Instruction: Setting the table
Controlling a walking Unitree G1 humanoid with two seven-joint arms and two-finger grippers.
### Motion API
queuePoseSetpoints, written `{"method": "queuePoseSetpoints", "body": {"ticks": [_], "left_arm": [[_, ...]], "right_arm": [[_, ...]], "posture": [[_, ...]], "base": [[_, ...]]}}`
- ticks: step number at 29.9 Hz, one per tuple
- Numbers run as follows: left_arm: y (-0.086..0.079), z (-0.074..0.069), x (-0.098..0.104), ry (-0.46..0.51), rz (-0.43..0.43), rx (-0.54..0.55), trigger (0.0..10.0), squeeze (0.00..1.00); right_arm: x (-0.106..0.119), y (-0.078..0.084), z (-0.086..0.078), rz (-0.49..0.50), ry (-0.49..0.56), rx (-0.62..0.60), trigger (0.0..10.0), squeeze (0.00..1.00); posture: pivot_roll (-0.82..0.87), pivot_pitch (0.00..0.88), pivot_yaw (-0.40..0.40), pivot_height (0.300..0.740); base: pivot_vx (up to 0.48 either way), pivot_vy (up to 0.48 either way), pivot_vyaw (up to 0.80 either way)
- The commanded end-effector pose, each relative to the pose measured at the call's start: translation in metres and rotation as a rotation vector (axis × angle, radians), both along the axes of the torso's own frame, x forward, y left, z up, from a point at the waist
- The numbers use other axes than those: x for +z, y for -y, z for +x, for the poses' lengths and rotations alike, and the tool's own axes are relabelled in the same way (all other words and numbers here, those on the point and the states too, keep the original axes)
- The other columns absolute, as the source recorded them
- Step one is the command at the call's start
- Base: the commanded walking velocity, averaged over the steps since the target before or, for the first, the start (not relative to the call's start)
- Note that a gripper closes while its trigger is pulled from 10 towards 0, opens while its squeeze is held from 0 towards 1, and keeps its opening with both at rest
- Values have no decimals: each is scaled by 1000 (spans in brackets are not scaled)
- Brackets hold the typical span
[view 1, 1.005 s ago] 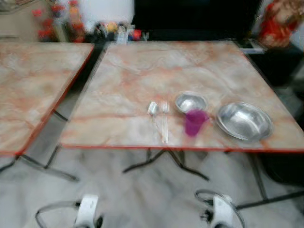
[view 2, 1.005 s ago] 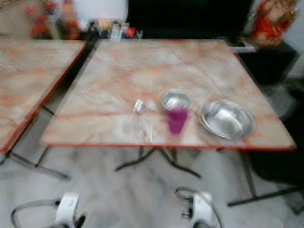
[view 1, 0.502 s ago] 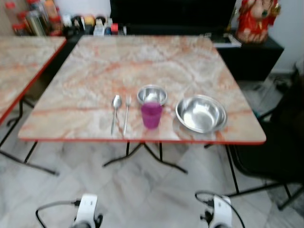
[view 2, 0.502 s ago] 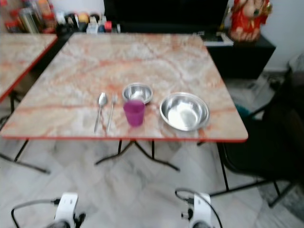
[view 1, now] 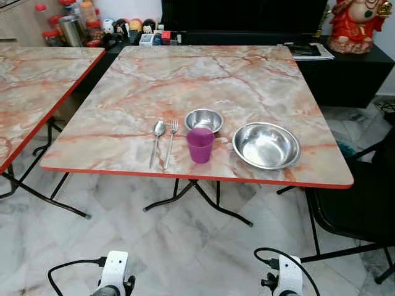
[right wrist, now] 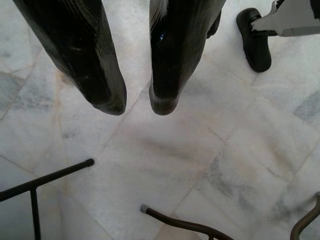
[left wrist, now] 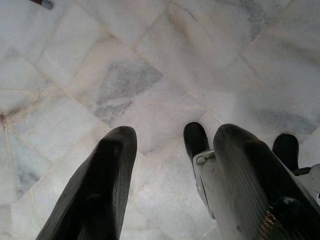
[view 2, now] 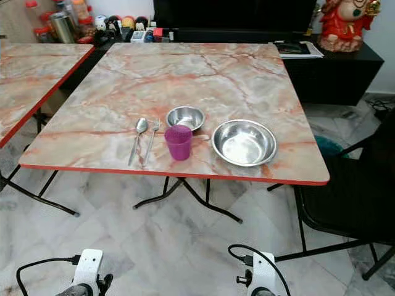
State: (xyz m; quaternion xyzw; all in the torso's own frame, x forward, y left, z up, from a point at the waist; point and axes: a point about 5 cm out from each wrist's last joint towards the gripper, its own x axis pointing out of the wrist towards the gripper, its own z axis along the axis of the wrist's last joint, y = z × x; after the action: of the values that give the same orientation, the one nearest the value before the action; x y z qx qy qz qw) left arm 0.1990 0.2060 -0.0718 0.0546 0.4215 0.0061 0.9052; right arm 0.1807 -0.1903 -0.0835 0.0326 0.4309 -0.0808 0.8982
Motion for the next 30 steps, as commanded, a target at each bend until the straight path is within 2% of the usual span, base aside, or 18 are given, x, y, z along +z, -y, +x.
{"method": "queuePoseSetpoints", "body": {"ticks": [1, 2, 3, 4, 5, 14, 19, 21, 23, 26, 30], "left_arm": [[-4, -4, -2, -21, 9, 0, 10000, 0], [-4, -4, -1, -20, 9, 0, 10000, 0], [-4, -3, -1, -19, 8, -1, 10000, 0], [-4, -3, -1, -18, 8, -1, 10000, 0], [-4, -3, -1, -18, 8, -2, 10000, 0], [-4, -1, 0, -15, 6, -9, 10000, 0], [-3, 0, 0, -15, 4, -12, 10000, 0], [-3, 0, 0, -15, 4, -12, 10000, 0], [-3, 0, 0, -15, 3, -15, 10000, 0], [-3, 1, 1, -14, 2, -18, 10000, 0], [-2, 1, 1, -14, -1, -21, 10000, 0]], "right_arm": [[1, 5, 1, -15, 6, -22, 10000, 0], [2, 7, 2, -25, 7, -28, 10000, 0], [2, 8, 2, -33, 7, -33, 10000, 529], [2, 9, 2, -39, 7, -37, 10000, 529], [2, 10, 2, -50, 3, -45, 10000, 1000], [4, 24, 1, -116, -24, -98, 10000, 1000], [7, 40, -1, -166, -27, -199, 10000, 1000], [7, 40, -1, -169, -28, -200, 10000, 1000], [9, 49, -2, -219, -34, -230, 10000, 1000], [15, 60, 2, -273, -21, -285, 10000, 1000], [27, 71, 15, -276, 59, -391, 10000, 1000]], "posture": [[-69, 78, 19, 740], [-70, 78, 20, 740], [-71, 78, 20, 740], [-71, 79, 21, 740], [-70, 79, 22, 740], [-72, 75, 26, 740], [-75, 73, 28, 740], [-75, 73, 28, 740], [-81, 69, 31, 740], [-82, 68, 31, 740], [-86, 66, 34, 740]], "base": [[0, 0, 0], [0, 0, 0], [0, 0, 0], [0, 0, 0], [0, 0, 0], [0, 0, 0], [0, 0, 0], [0, 0, 0], [0, 0, 0], [0, 0, 0], [0, 0, 0]]}}
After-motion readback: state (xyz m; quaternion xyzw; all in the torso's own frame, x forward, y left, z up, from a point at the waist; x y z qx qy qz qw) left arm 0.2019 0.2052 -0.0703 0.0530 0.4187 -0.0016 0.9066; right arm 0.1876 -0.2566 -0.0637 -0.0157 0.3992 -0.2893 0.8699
